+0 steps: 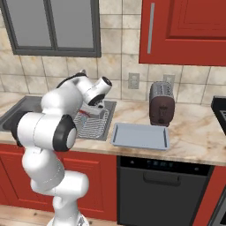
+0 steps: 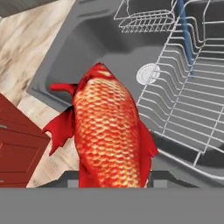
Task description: Take the fish out of the fridge, briefly rinse it in the sink, and place it on the tray next to the sink.
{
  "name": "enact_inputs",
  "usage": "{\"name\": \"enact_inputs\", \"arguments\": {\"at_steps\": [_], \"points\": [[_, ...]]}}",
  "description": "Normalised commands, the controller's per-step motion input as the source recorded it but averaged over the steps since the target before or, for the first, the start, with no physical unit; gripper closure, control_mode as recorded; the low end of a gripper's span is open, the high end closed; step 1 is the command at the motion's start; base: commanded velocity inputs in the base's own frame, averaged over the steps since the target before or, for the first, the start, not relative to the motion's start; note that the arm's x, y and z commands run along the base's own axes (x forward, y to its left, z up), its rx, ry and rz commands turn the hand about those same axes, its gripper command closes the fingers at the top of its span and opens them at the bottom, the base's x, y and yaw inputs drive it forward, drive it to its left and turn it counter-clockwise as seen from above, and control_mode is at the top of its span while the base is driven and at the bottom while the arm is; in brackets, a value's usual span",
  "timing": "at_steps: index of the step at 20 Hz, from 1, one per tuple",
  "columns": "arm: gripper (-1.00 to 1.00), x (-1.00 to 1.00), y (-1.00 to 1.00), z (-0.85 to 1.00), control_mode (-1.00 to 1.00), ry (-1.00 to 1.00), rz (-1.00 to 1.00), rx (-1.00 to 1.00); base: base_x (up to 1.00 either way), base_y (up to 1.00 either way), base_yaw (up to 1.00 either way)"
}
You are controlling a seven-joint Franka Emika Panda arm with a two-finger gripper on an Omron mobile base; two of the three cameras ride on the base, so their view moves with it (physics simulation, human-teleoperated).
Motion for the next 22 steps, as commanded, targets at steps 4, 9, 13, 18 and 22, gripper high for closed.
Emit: {"name": "enact_inputs", "arguments": {"at_steps": [4,9,13,18,22], "points": [[1.00,0.52,0.00,-0.19,-1.00,0.01,0.02,0.00,0.00,0.00,0.00],[1.00,0.51,0.00,-0.20,-1.00,0.00,0.02,0.00,0.00,0.00,0.00],[1.00,0.55,0.00,-0.16,-1.00,0.00,0.03,0.00,0.00,0.00,0.00],[1.00,0.43,0.08,-0.04,-1.00,0.00,0.05,0.00,0.00,0.00,0.00],[1.00,0.38,0.20,-0.05,-1.00,0.00,0.05,0.00,0.00,0.00,0.00]]}}
